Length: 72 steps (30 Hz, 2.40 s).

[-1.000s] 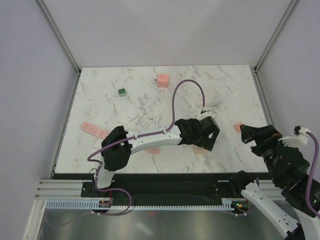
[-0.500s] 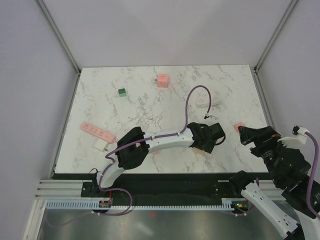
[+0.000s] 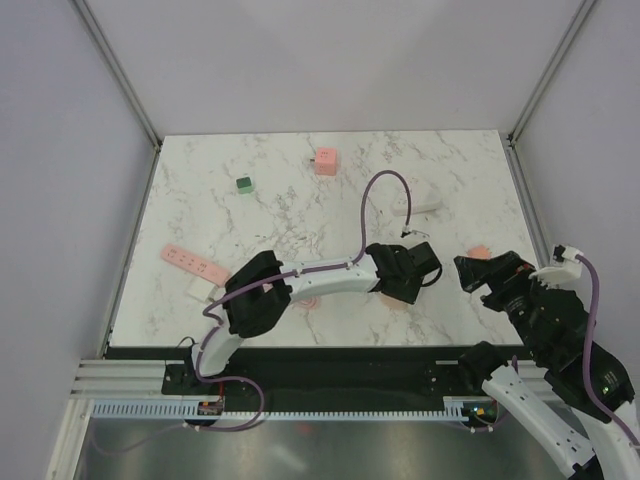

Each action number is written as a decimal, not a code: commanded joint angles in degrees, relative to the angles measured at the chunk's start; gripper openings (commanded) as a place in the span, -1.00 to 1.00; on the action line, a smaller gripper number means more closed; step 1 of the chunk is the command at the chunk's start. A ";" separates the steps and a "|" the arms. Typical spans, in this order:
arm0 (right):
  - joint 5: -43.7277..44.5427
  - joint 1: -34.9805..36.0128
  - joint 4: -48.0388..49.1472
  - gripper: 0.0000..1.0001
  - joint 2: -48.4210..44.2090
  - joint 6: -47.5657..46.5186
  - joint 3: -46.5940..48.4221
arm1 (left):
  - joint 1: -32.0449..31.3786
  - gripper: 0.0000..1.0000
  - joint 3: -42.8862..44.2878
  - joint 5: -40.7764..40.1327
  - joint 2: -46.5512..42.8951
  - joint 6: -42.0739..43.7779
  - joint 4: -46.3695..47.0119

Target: Insert the plug

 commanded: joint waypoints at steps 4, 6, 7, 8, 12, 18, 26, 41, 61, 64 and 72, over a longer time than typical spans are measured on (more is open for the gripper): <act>-12.61 0.25 13.55 0.85 -4.07 -3.82 -7.62 | 10.18 -0.96 -24.71 29.12 -26.70 -1.84 29.23; -15.25 0.25 15.59 0.85 -4.60 -4.08 -9.21 | 13.54 -0.95 -34.27 35.50 -32.89 -3.86 36.05; -19.27 0.34 17.94 0.86 -4.34 -5.13 -9.56 | 16.51 -0.95 -36.68 40.49 -37.88 -4.22 40.27; -21.75 0.42 19.27 0.86 -3.90 -5.66 -9.91 | 17.85 -0.95 -38.62 42.63 -40.46 -4.48 41.35; -29.74 0.34 24.55 0.87 0.05 -4.97 -10.97 | 22.25 -0.95 -45.48 51.07 -49.61 -4.04 48.28; -39.87 0.34 45.95 0.86 0.76 5.99 -20.71 | 23.22 -0.95 -50.85 60.22 -57.70 -9.65 60.15; -43.83 0.34 57.69 0.86 0.41 9.71 -25.82 | 23.13 -0.95 -54.02 64.27 -57.09 -18.63 75.37; -44.80 0.25 66.58 0.77 -1.70 10.16 -28.21 | 22.43 -0.95 -56.04 59.53 -53.49 -23.12 83.90; -45.77 0.25 69.21 0.41 1.72 10.50 -28.37 | 19.53 -0.96 -54.29 58.29 -48.92 -27.34 90.85; -45.59 0.25 68.86 0.43 1.90 10.94 -28.55 | 19.44 -0.96 -54.20 58.38 -48.83 -26.81 90.84; -46.12 0.25 65.60 0.59 3.39 10.86 -28.02 | 19.35 -0.96 -54.64 57.77 -48.48 -25.05 89.26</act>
